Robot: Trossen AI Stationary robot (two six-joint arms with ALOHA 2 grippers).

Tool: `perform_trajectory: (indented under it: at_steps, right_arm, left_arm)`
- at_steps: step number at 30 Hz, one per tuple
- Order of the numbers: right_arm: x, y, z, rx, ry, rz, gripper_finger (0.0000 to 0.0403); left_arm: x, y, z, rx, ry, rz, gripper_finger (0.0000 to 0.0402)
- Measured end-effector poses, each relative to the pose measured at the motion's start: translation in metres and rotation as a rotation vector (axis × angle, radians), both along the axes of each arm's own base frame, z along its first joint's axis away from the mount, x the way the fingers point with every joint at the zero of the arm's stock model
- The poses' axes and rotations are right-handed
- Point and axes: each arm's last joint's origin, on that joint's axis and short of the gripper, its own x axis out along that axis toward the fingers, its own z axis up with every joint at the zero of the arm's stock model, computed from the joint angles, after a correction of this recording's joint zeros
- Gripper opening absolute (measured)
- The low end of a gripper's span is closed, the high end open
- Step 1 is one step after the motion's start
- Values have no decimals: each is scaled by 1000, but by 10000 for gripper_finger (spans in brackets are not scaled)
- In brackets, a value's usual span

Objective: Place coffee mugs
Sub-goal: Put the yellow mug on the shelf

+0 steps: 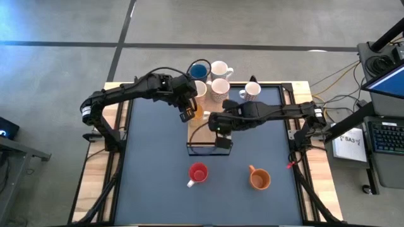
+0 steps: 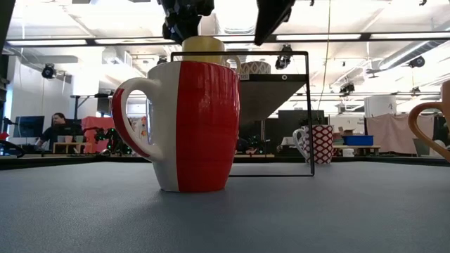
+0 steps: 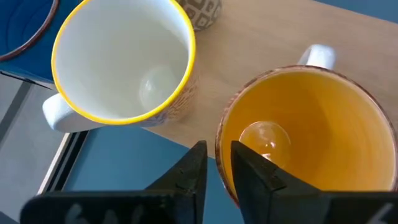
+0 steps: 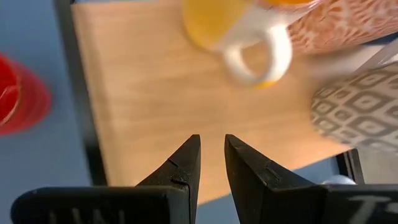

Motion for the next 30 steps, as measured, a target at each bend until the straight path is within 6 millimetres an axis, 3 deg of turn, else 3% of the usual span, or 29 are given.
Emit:
perform_trajectory:
  at_steps: [9, 15, 22, 30]
  right_arm:
    - [3, -25, 0, -2, -16, -50, 63]
    - [7, -27, -13, 14, -7, -12, 63]
    - [14, -28, -35, 32, -13, 54, 63]
    - [22, -35, -41, 9, -82, 71, 63]
  left_arm:
    - [-13, -5, 28, 27, -82, -17, 57]
    - [-43, -21, 39, -7, -65, 2, 57]
    - [-68, -43, 22, -74, -34, 45, 57]
    - [-63, -44, -17, -97, -98, 32, 57]
